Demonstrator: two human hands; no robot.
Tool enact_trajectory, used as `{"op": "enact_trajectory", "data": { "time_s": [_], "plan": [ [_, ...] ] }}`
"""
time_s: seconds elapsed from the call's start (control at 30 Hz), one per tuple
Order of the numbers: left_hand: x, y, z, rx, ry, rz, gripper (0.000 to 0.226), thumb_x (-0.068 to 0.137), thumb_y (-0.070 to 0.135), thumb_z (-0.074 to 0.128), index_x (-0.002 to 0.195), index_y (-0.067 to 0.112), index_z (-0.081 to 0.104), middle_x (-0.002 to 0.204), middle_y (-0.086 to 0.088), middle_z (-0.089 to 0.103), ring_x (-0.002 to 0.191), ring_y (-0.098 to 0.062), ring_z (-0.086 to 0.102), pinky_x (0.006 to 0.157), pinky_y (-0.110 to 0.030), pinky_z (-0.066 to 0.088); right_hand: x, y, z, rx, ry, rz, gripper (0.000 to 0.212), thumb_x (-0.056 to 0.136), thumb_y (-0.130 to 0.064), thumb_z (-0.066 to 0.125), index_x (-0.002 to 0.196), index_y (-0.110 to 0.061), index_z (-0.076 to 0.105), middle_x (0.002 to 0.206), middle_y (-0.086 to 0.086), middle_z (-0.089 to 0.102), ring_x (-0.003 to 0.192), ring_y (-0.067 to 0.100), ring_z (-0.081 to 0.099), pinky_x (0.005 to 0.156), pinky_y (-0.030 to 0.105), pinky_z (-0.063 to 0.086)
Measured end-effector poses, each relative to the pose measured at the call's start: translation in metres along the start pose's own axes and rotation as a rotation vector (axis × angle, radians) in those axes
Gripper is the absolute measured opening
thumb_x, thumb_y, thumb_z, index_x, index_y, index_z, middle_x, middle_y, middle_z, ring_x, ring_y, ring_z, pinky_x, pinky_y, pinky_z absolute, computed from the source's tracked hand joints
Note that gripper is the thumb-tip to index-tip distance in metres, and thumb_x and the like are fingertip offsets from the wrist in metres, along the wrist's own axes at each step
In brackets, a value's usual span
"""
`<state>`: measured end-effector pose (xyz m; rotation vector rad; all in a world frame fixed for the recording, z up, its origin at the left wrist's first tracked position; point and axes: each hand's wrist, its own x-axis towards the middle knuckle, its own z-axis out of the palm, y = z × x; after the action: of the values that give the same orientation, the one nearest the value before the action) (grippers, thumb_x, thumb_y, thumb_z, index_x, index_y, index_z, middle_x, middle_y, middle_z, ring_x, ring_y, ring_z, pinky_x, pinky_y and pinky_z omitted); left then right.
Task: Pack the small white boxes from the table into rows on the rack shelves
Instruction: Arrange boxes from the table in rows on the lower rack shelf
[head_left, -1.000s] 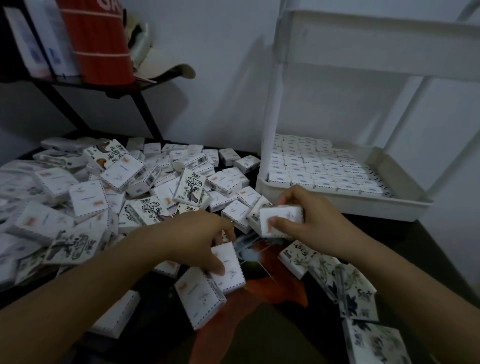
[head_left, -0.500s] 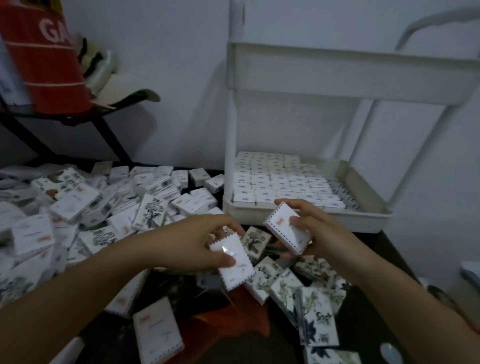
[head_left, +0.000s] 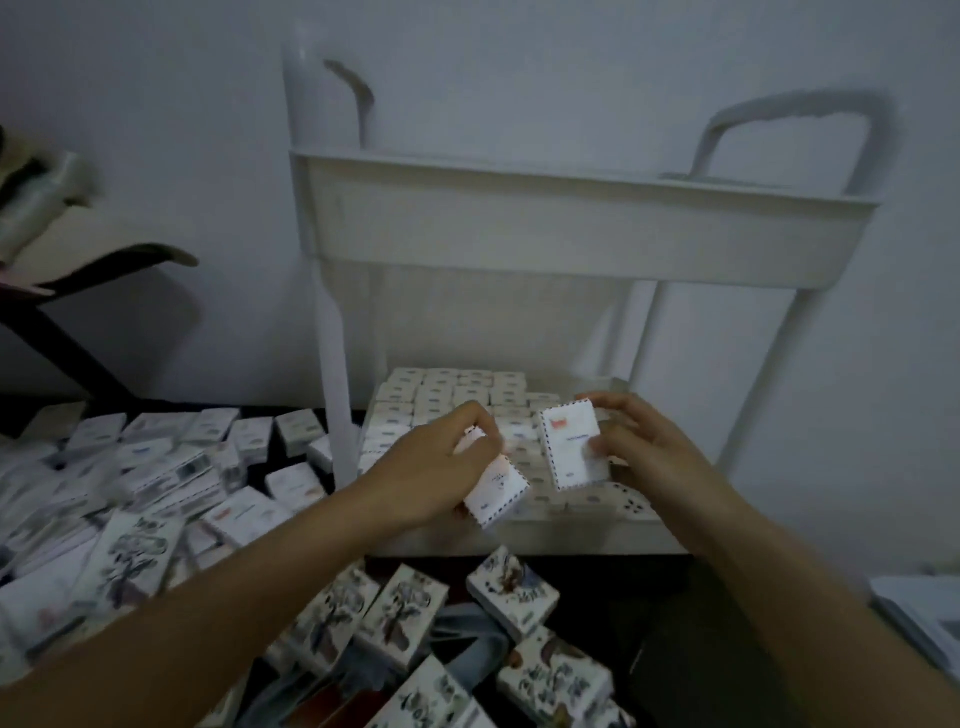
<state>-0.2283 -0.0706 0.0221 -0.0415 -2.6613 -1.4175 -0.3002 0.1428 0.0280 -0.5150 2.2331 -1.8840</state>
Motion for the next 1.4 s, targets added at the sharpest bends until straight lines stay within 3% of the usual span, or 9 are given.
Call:
{"op": "enact_trajectory", "data": {
  "time_s": [0.1,0.23,0.43,0.5,0.6,0.7,0.87,1.13,1.4],
  "plan": [
    [0.030,-0.006,0.006,0.120,0.207,0.021,0.043,0.072,0.075,0.056,0.082,0.033,0.053,0.072,0.011,0.063,0.058,-0.003,0.058,0.051,-0.021,0.044,0.045,0.000,-0.006,-0.042,0.102,-0.056,0.032,0.087,-0.004,0.061,0.110,-0.025,0.056,0.091,0.000,0.074,0.084,0.015,0.071,0.074,0.033,0.060],
    [0.064,-0.012,0.007,0.222,0.250,0.042,0.032,0.075,0.067,0.061,0.086,0.037,0.057,0.090,0.012,0.064,0.084,-0.009,0.061,0.075,-0.030,0.052,0.116,0.013,-0.007,-0.151,0.307,-0.135,0.036,0.086,-0.002,0.062,0.111,-0.022,0.046,0.103,-0.004,0.062,0.082,0.007,0.064,0.055,0.016,0.052],
    [0.104,-0.019,0.005,0.171,0.147,-0.003,0.052,0.082,0.051,0.064,0.130,0.050,0.046,0.119,0.006,0.045,0.095,-0.002,0.053,0.085,-0.019,0.042,0.177,0.055,-0.004,-0.288,0.284,-0.148,0.052,0.086,0.010,0.046,0.122,-0.027,0.051,0.101,-0.002,0.060,0.089,0.018,0.063,0.068,0.032,0.055],
    [0.117,-0.016,0.006,0.065,0.171,-0.030,0.053,0.080,0.042,0.070,0.129,0.043,0.049,0.120,0.006,0.047,0.096,-0.006,0.057,0.087,-0.023,0.048,0.183,0.065,-0.003,-0.223,0.217,-0.113,0.044,0.087,0.009,0.046,0.106,-0.029,0.055,0.102,0.004,0.064,0.085,0.015,0.064,0.063,0.027,0.055],
    [0.140,-0.008,0.009,-0.145,0.222,-0.064,0.047,0.082,0.019,0.072,0.125,0.027,0.055,0.123,-0.001,0.051,0.104,-0.022,0.061,0.090,-0.041,0.055,0.187,0.076,-0.005,-0.170,0.128,-0.059,0.038,0.088,0.007,0.046,0.097,-0.028,0.057,0.100,0.011,0.066,0.086,0.024,0.064,0.078,0.043,0.057],
    [0.162,-0.002,0.012,-0.335,0.227,-0.071,0.031,0.087,0.004,0.061,0.113,0.021,0.062,0.117,-0.007,0.056,0.098,-0.026,0.063,0.085,-0.040,0.058,0.188,0.083,-0.008,-0.177,0.051,0.013,0.027,0.091,-0.001,0.044,0.097,-0.022,0.060,0.100,0.011,0.066,0.091,0.028,0.064,0.085,0.046,0.054],
    [0.204,0.009,0.025,-0.518,0.302,-0.211,0.033,0.090,-0.001,0.041,0.093,0.022,0.064,0.094,-0.001,0.058,0.081,-0.015,0.060,0.079,-0.036,0.057,0.187,0.082,0.000,-0.171,-0.001,0.095,0.029,0.094,-0.013,0.033,0.093,-0.024,0.060,0.088,-0.003,0.066,0.073,0.009,0.061,0.057,0.021,0.048],
    [0.233,-0.004,0.044,0.016,0.251,0.031,0.052,0.083,-0.005,0.057,0.130,0.016,0.048,0.134,-0.006,0.044,0.120,-0.019,0.047,0.095,-0.025,0.044,0.188,0.093,-0.003,-0.174,0.036,0.121,0.018,0.096,-0.025,0.050,0.113,-0.020,0.055,0.096,-0.008,0.059,0.084,0.005,0.054,0.062,0.020,0.039],
    [0.242,-0.012,0.040,0.059,0.145,0.158,0.049,0.081,0.008,0.072,0.124,0.017,0.050,0.106,0.001,0.055,0.094,-0.013,0.056,0.070,-0.012,0.045,0.192,0.097,-0.005,-0.082,0.048,0.120,0.011,0.091,-0.024,0.062,0.095,-0.014,0.066,0.099,0.012,0.071,0.086,0.019,0.068,0.082,0.034,0.057]
  ]
}}
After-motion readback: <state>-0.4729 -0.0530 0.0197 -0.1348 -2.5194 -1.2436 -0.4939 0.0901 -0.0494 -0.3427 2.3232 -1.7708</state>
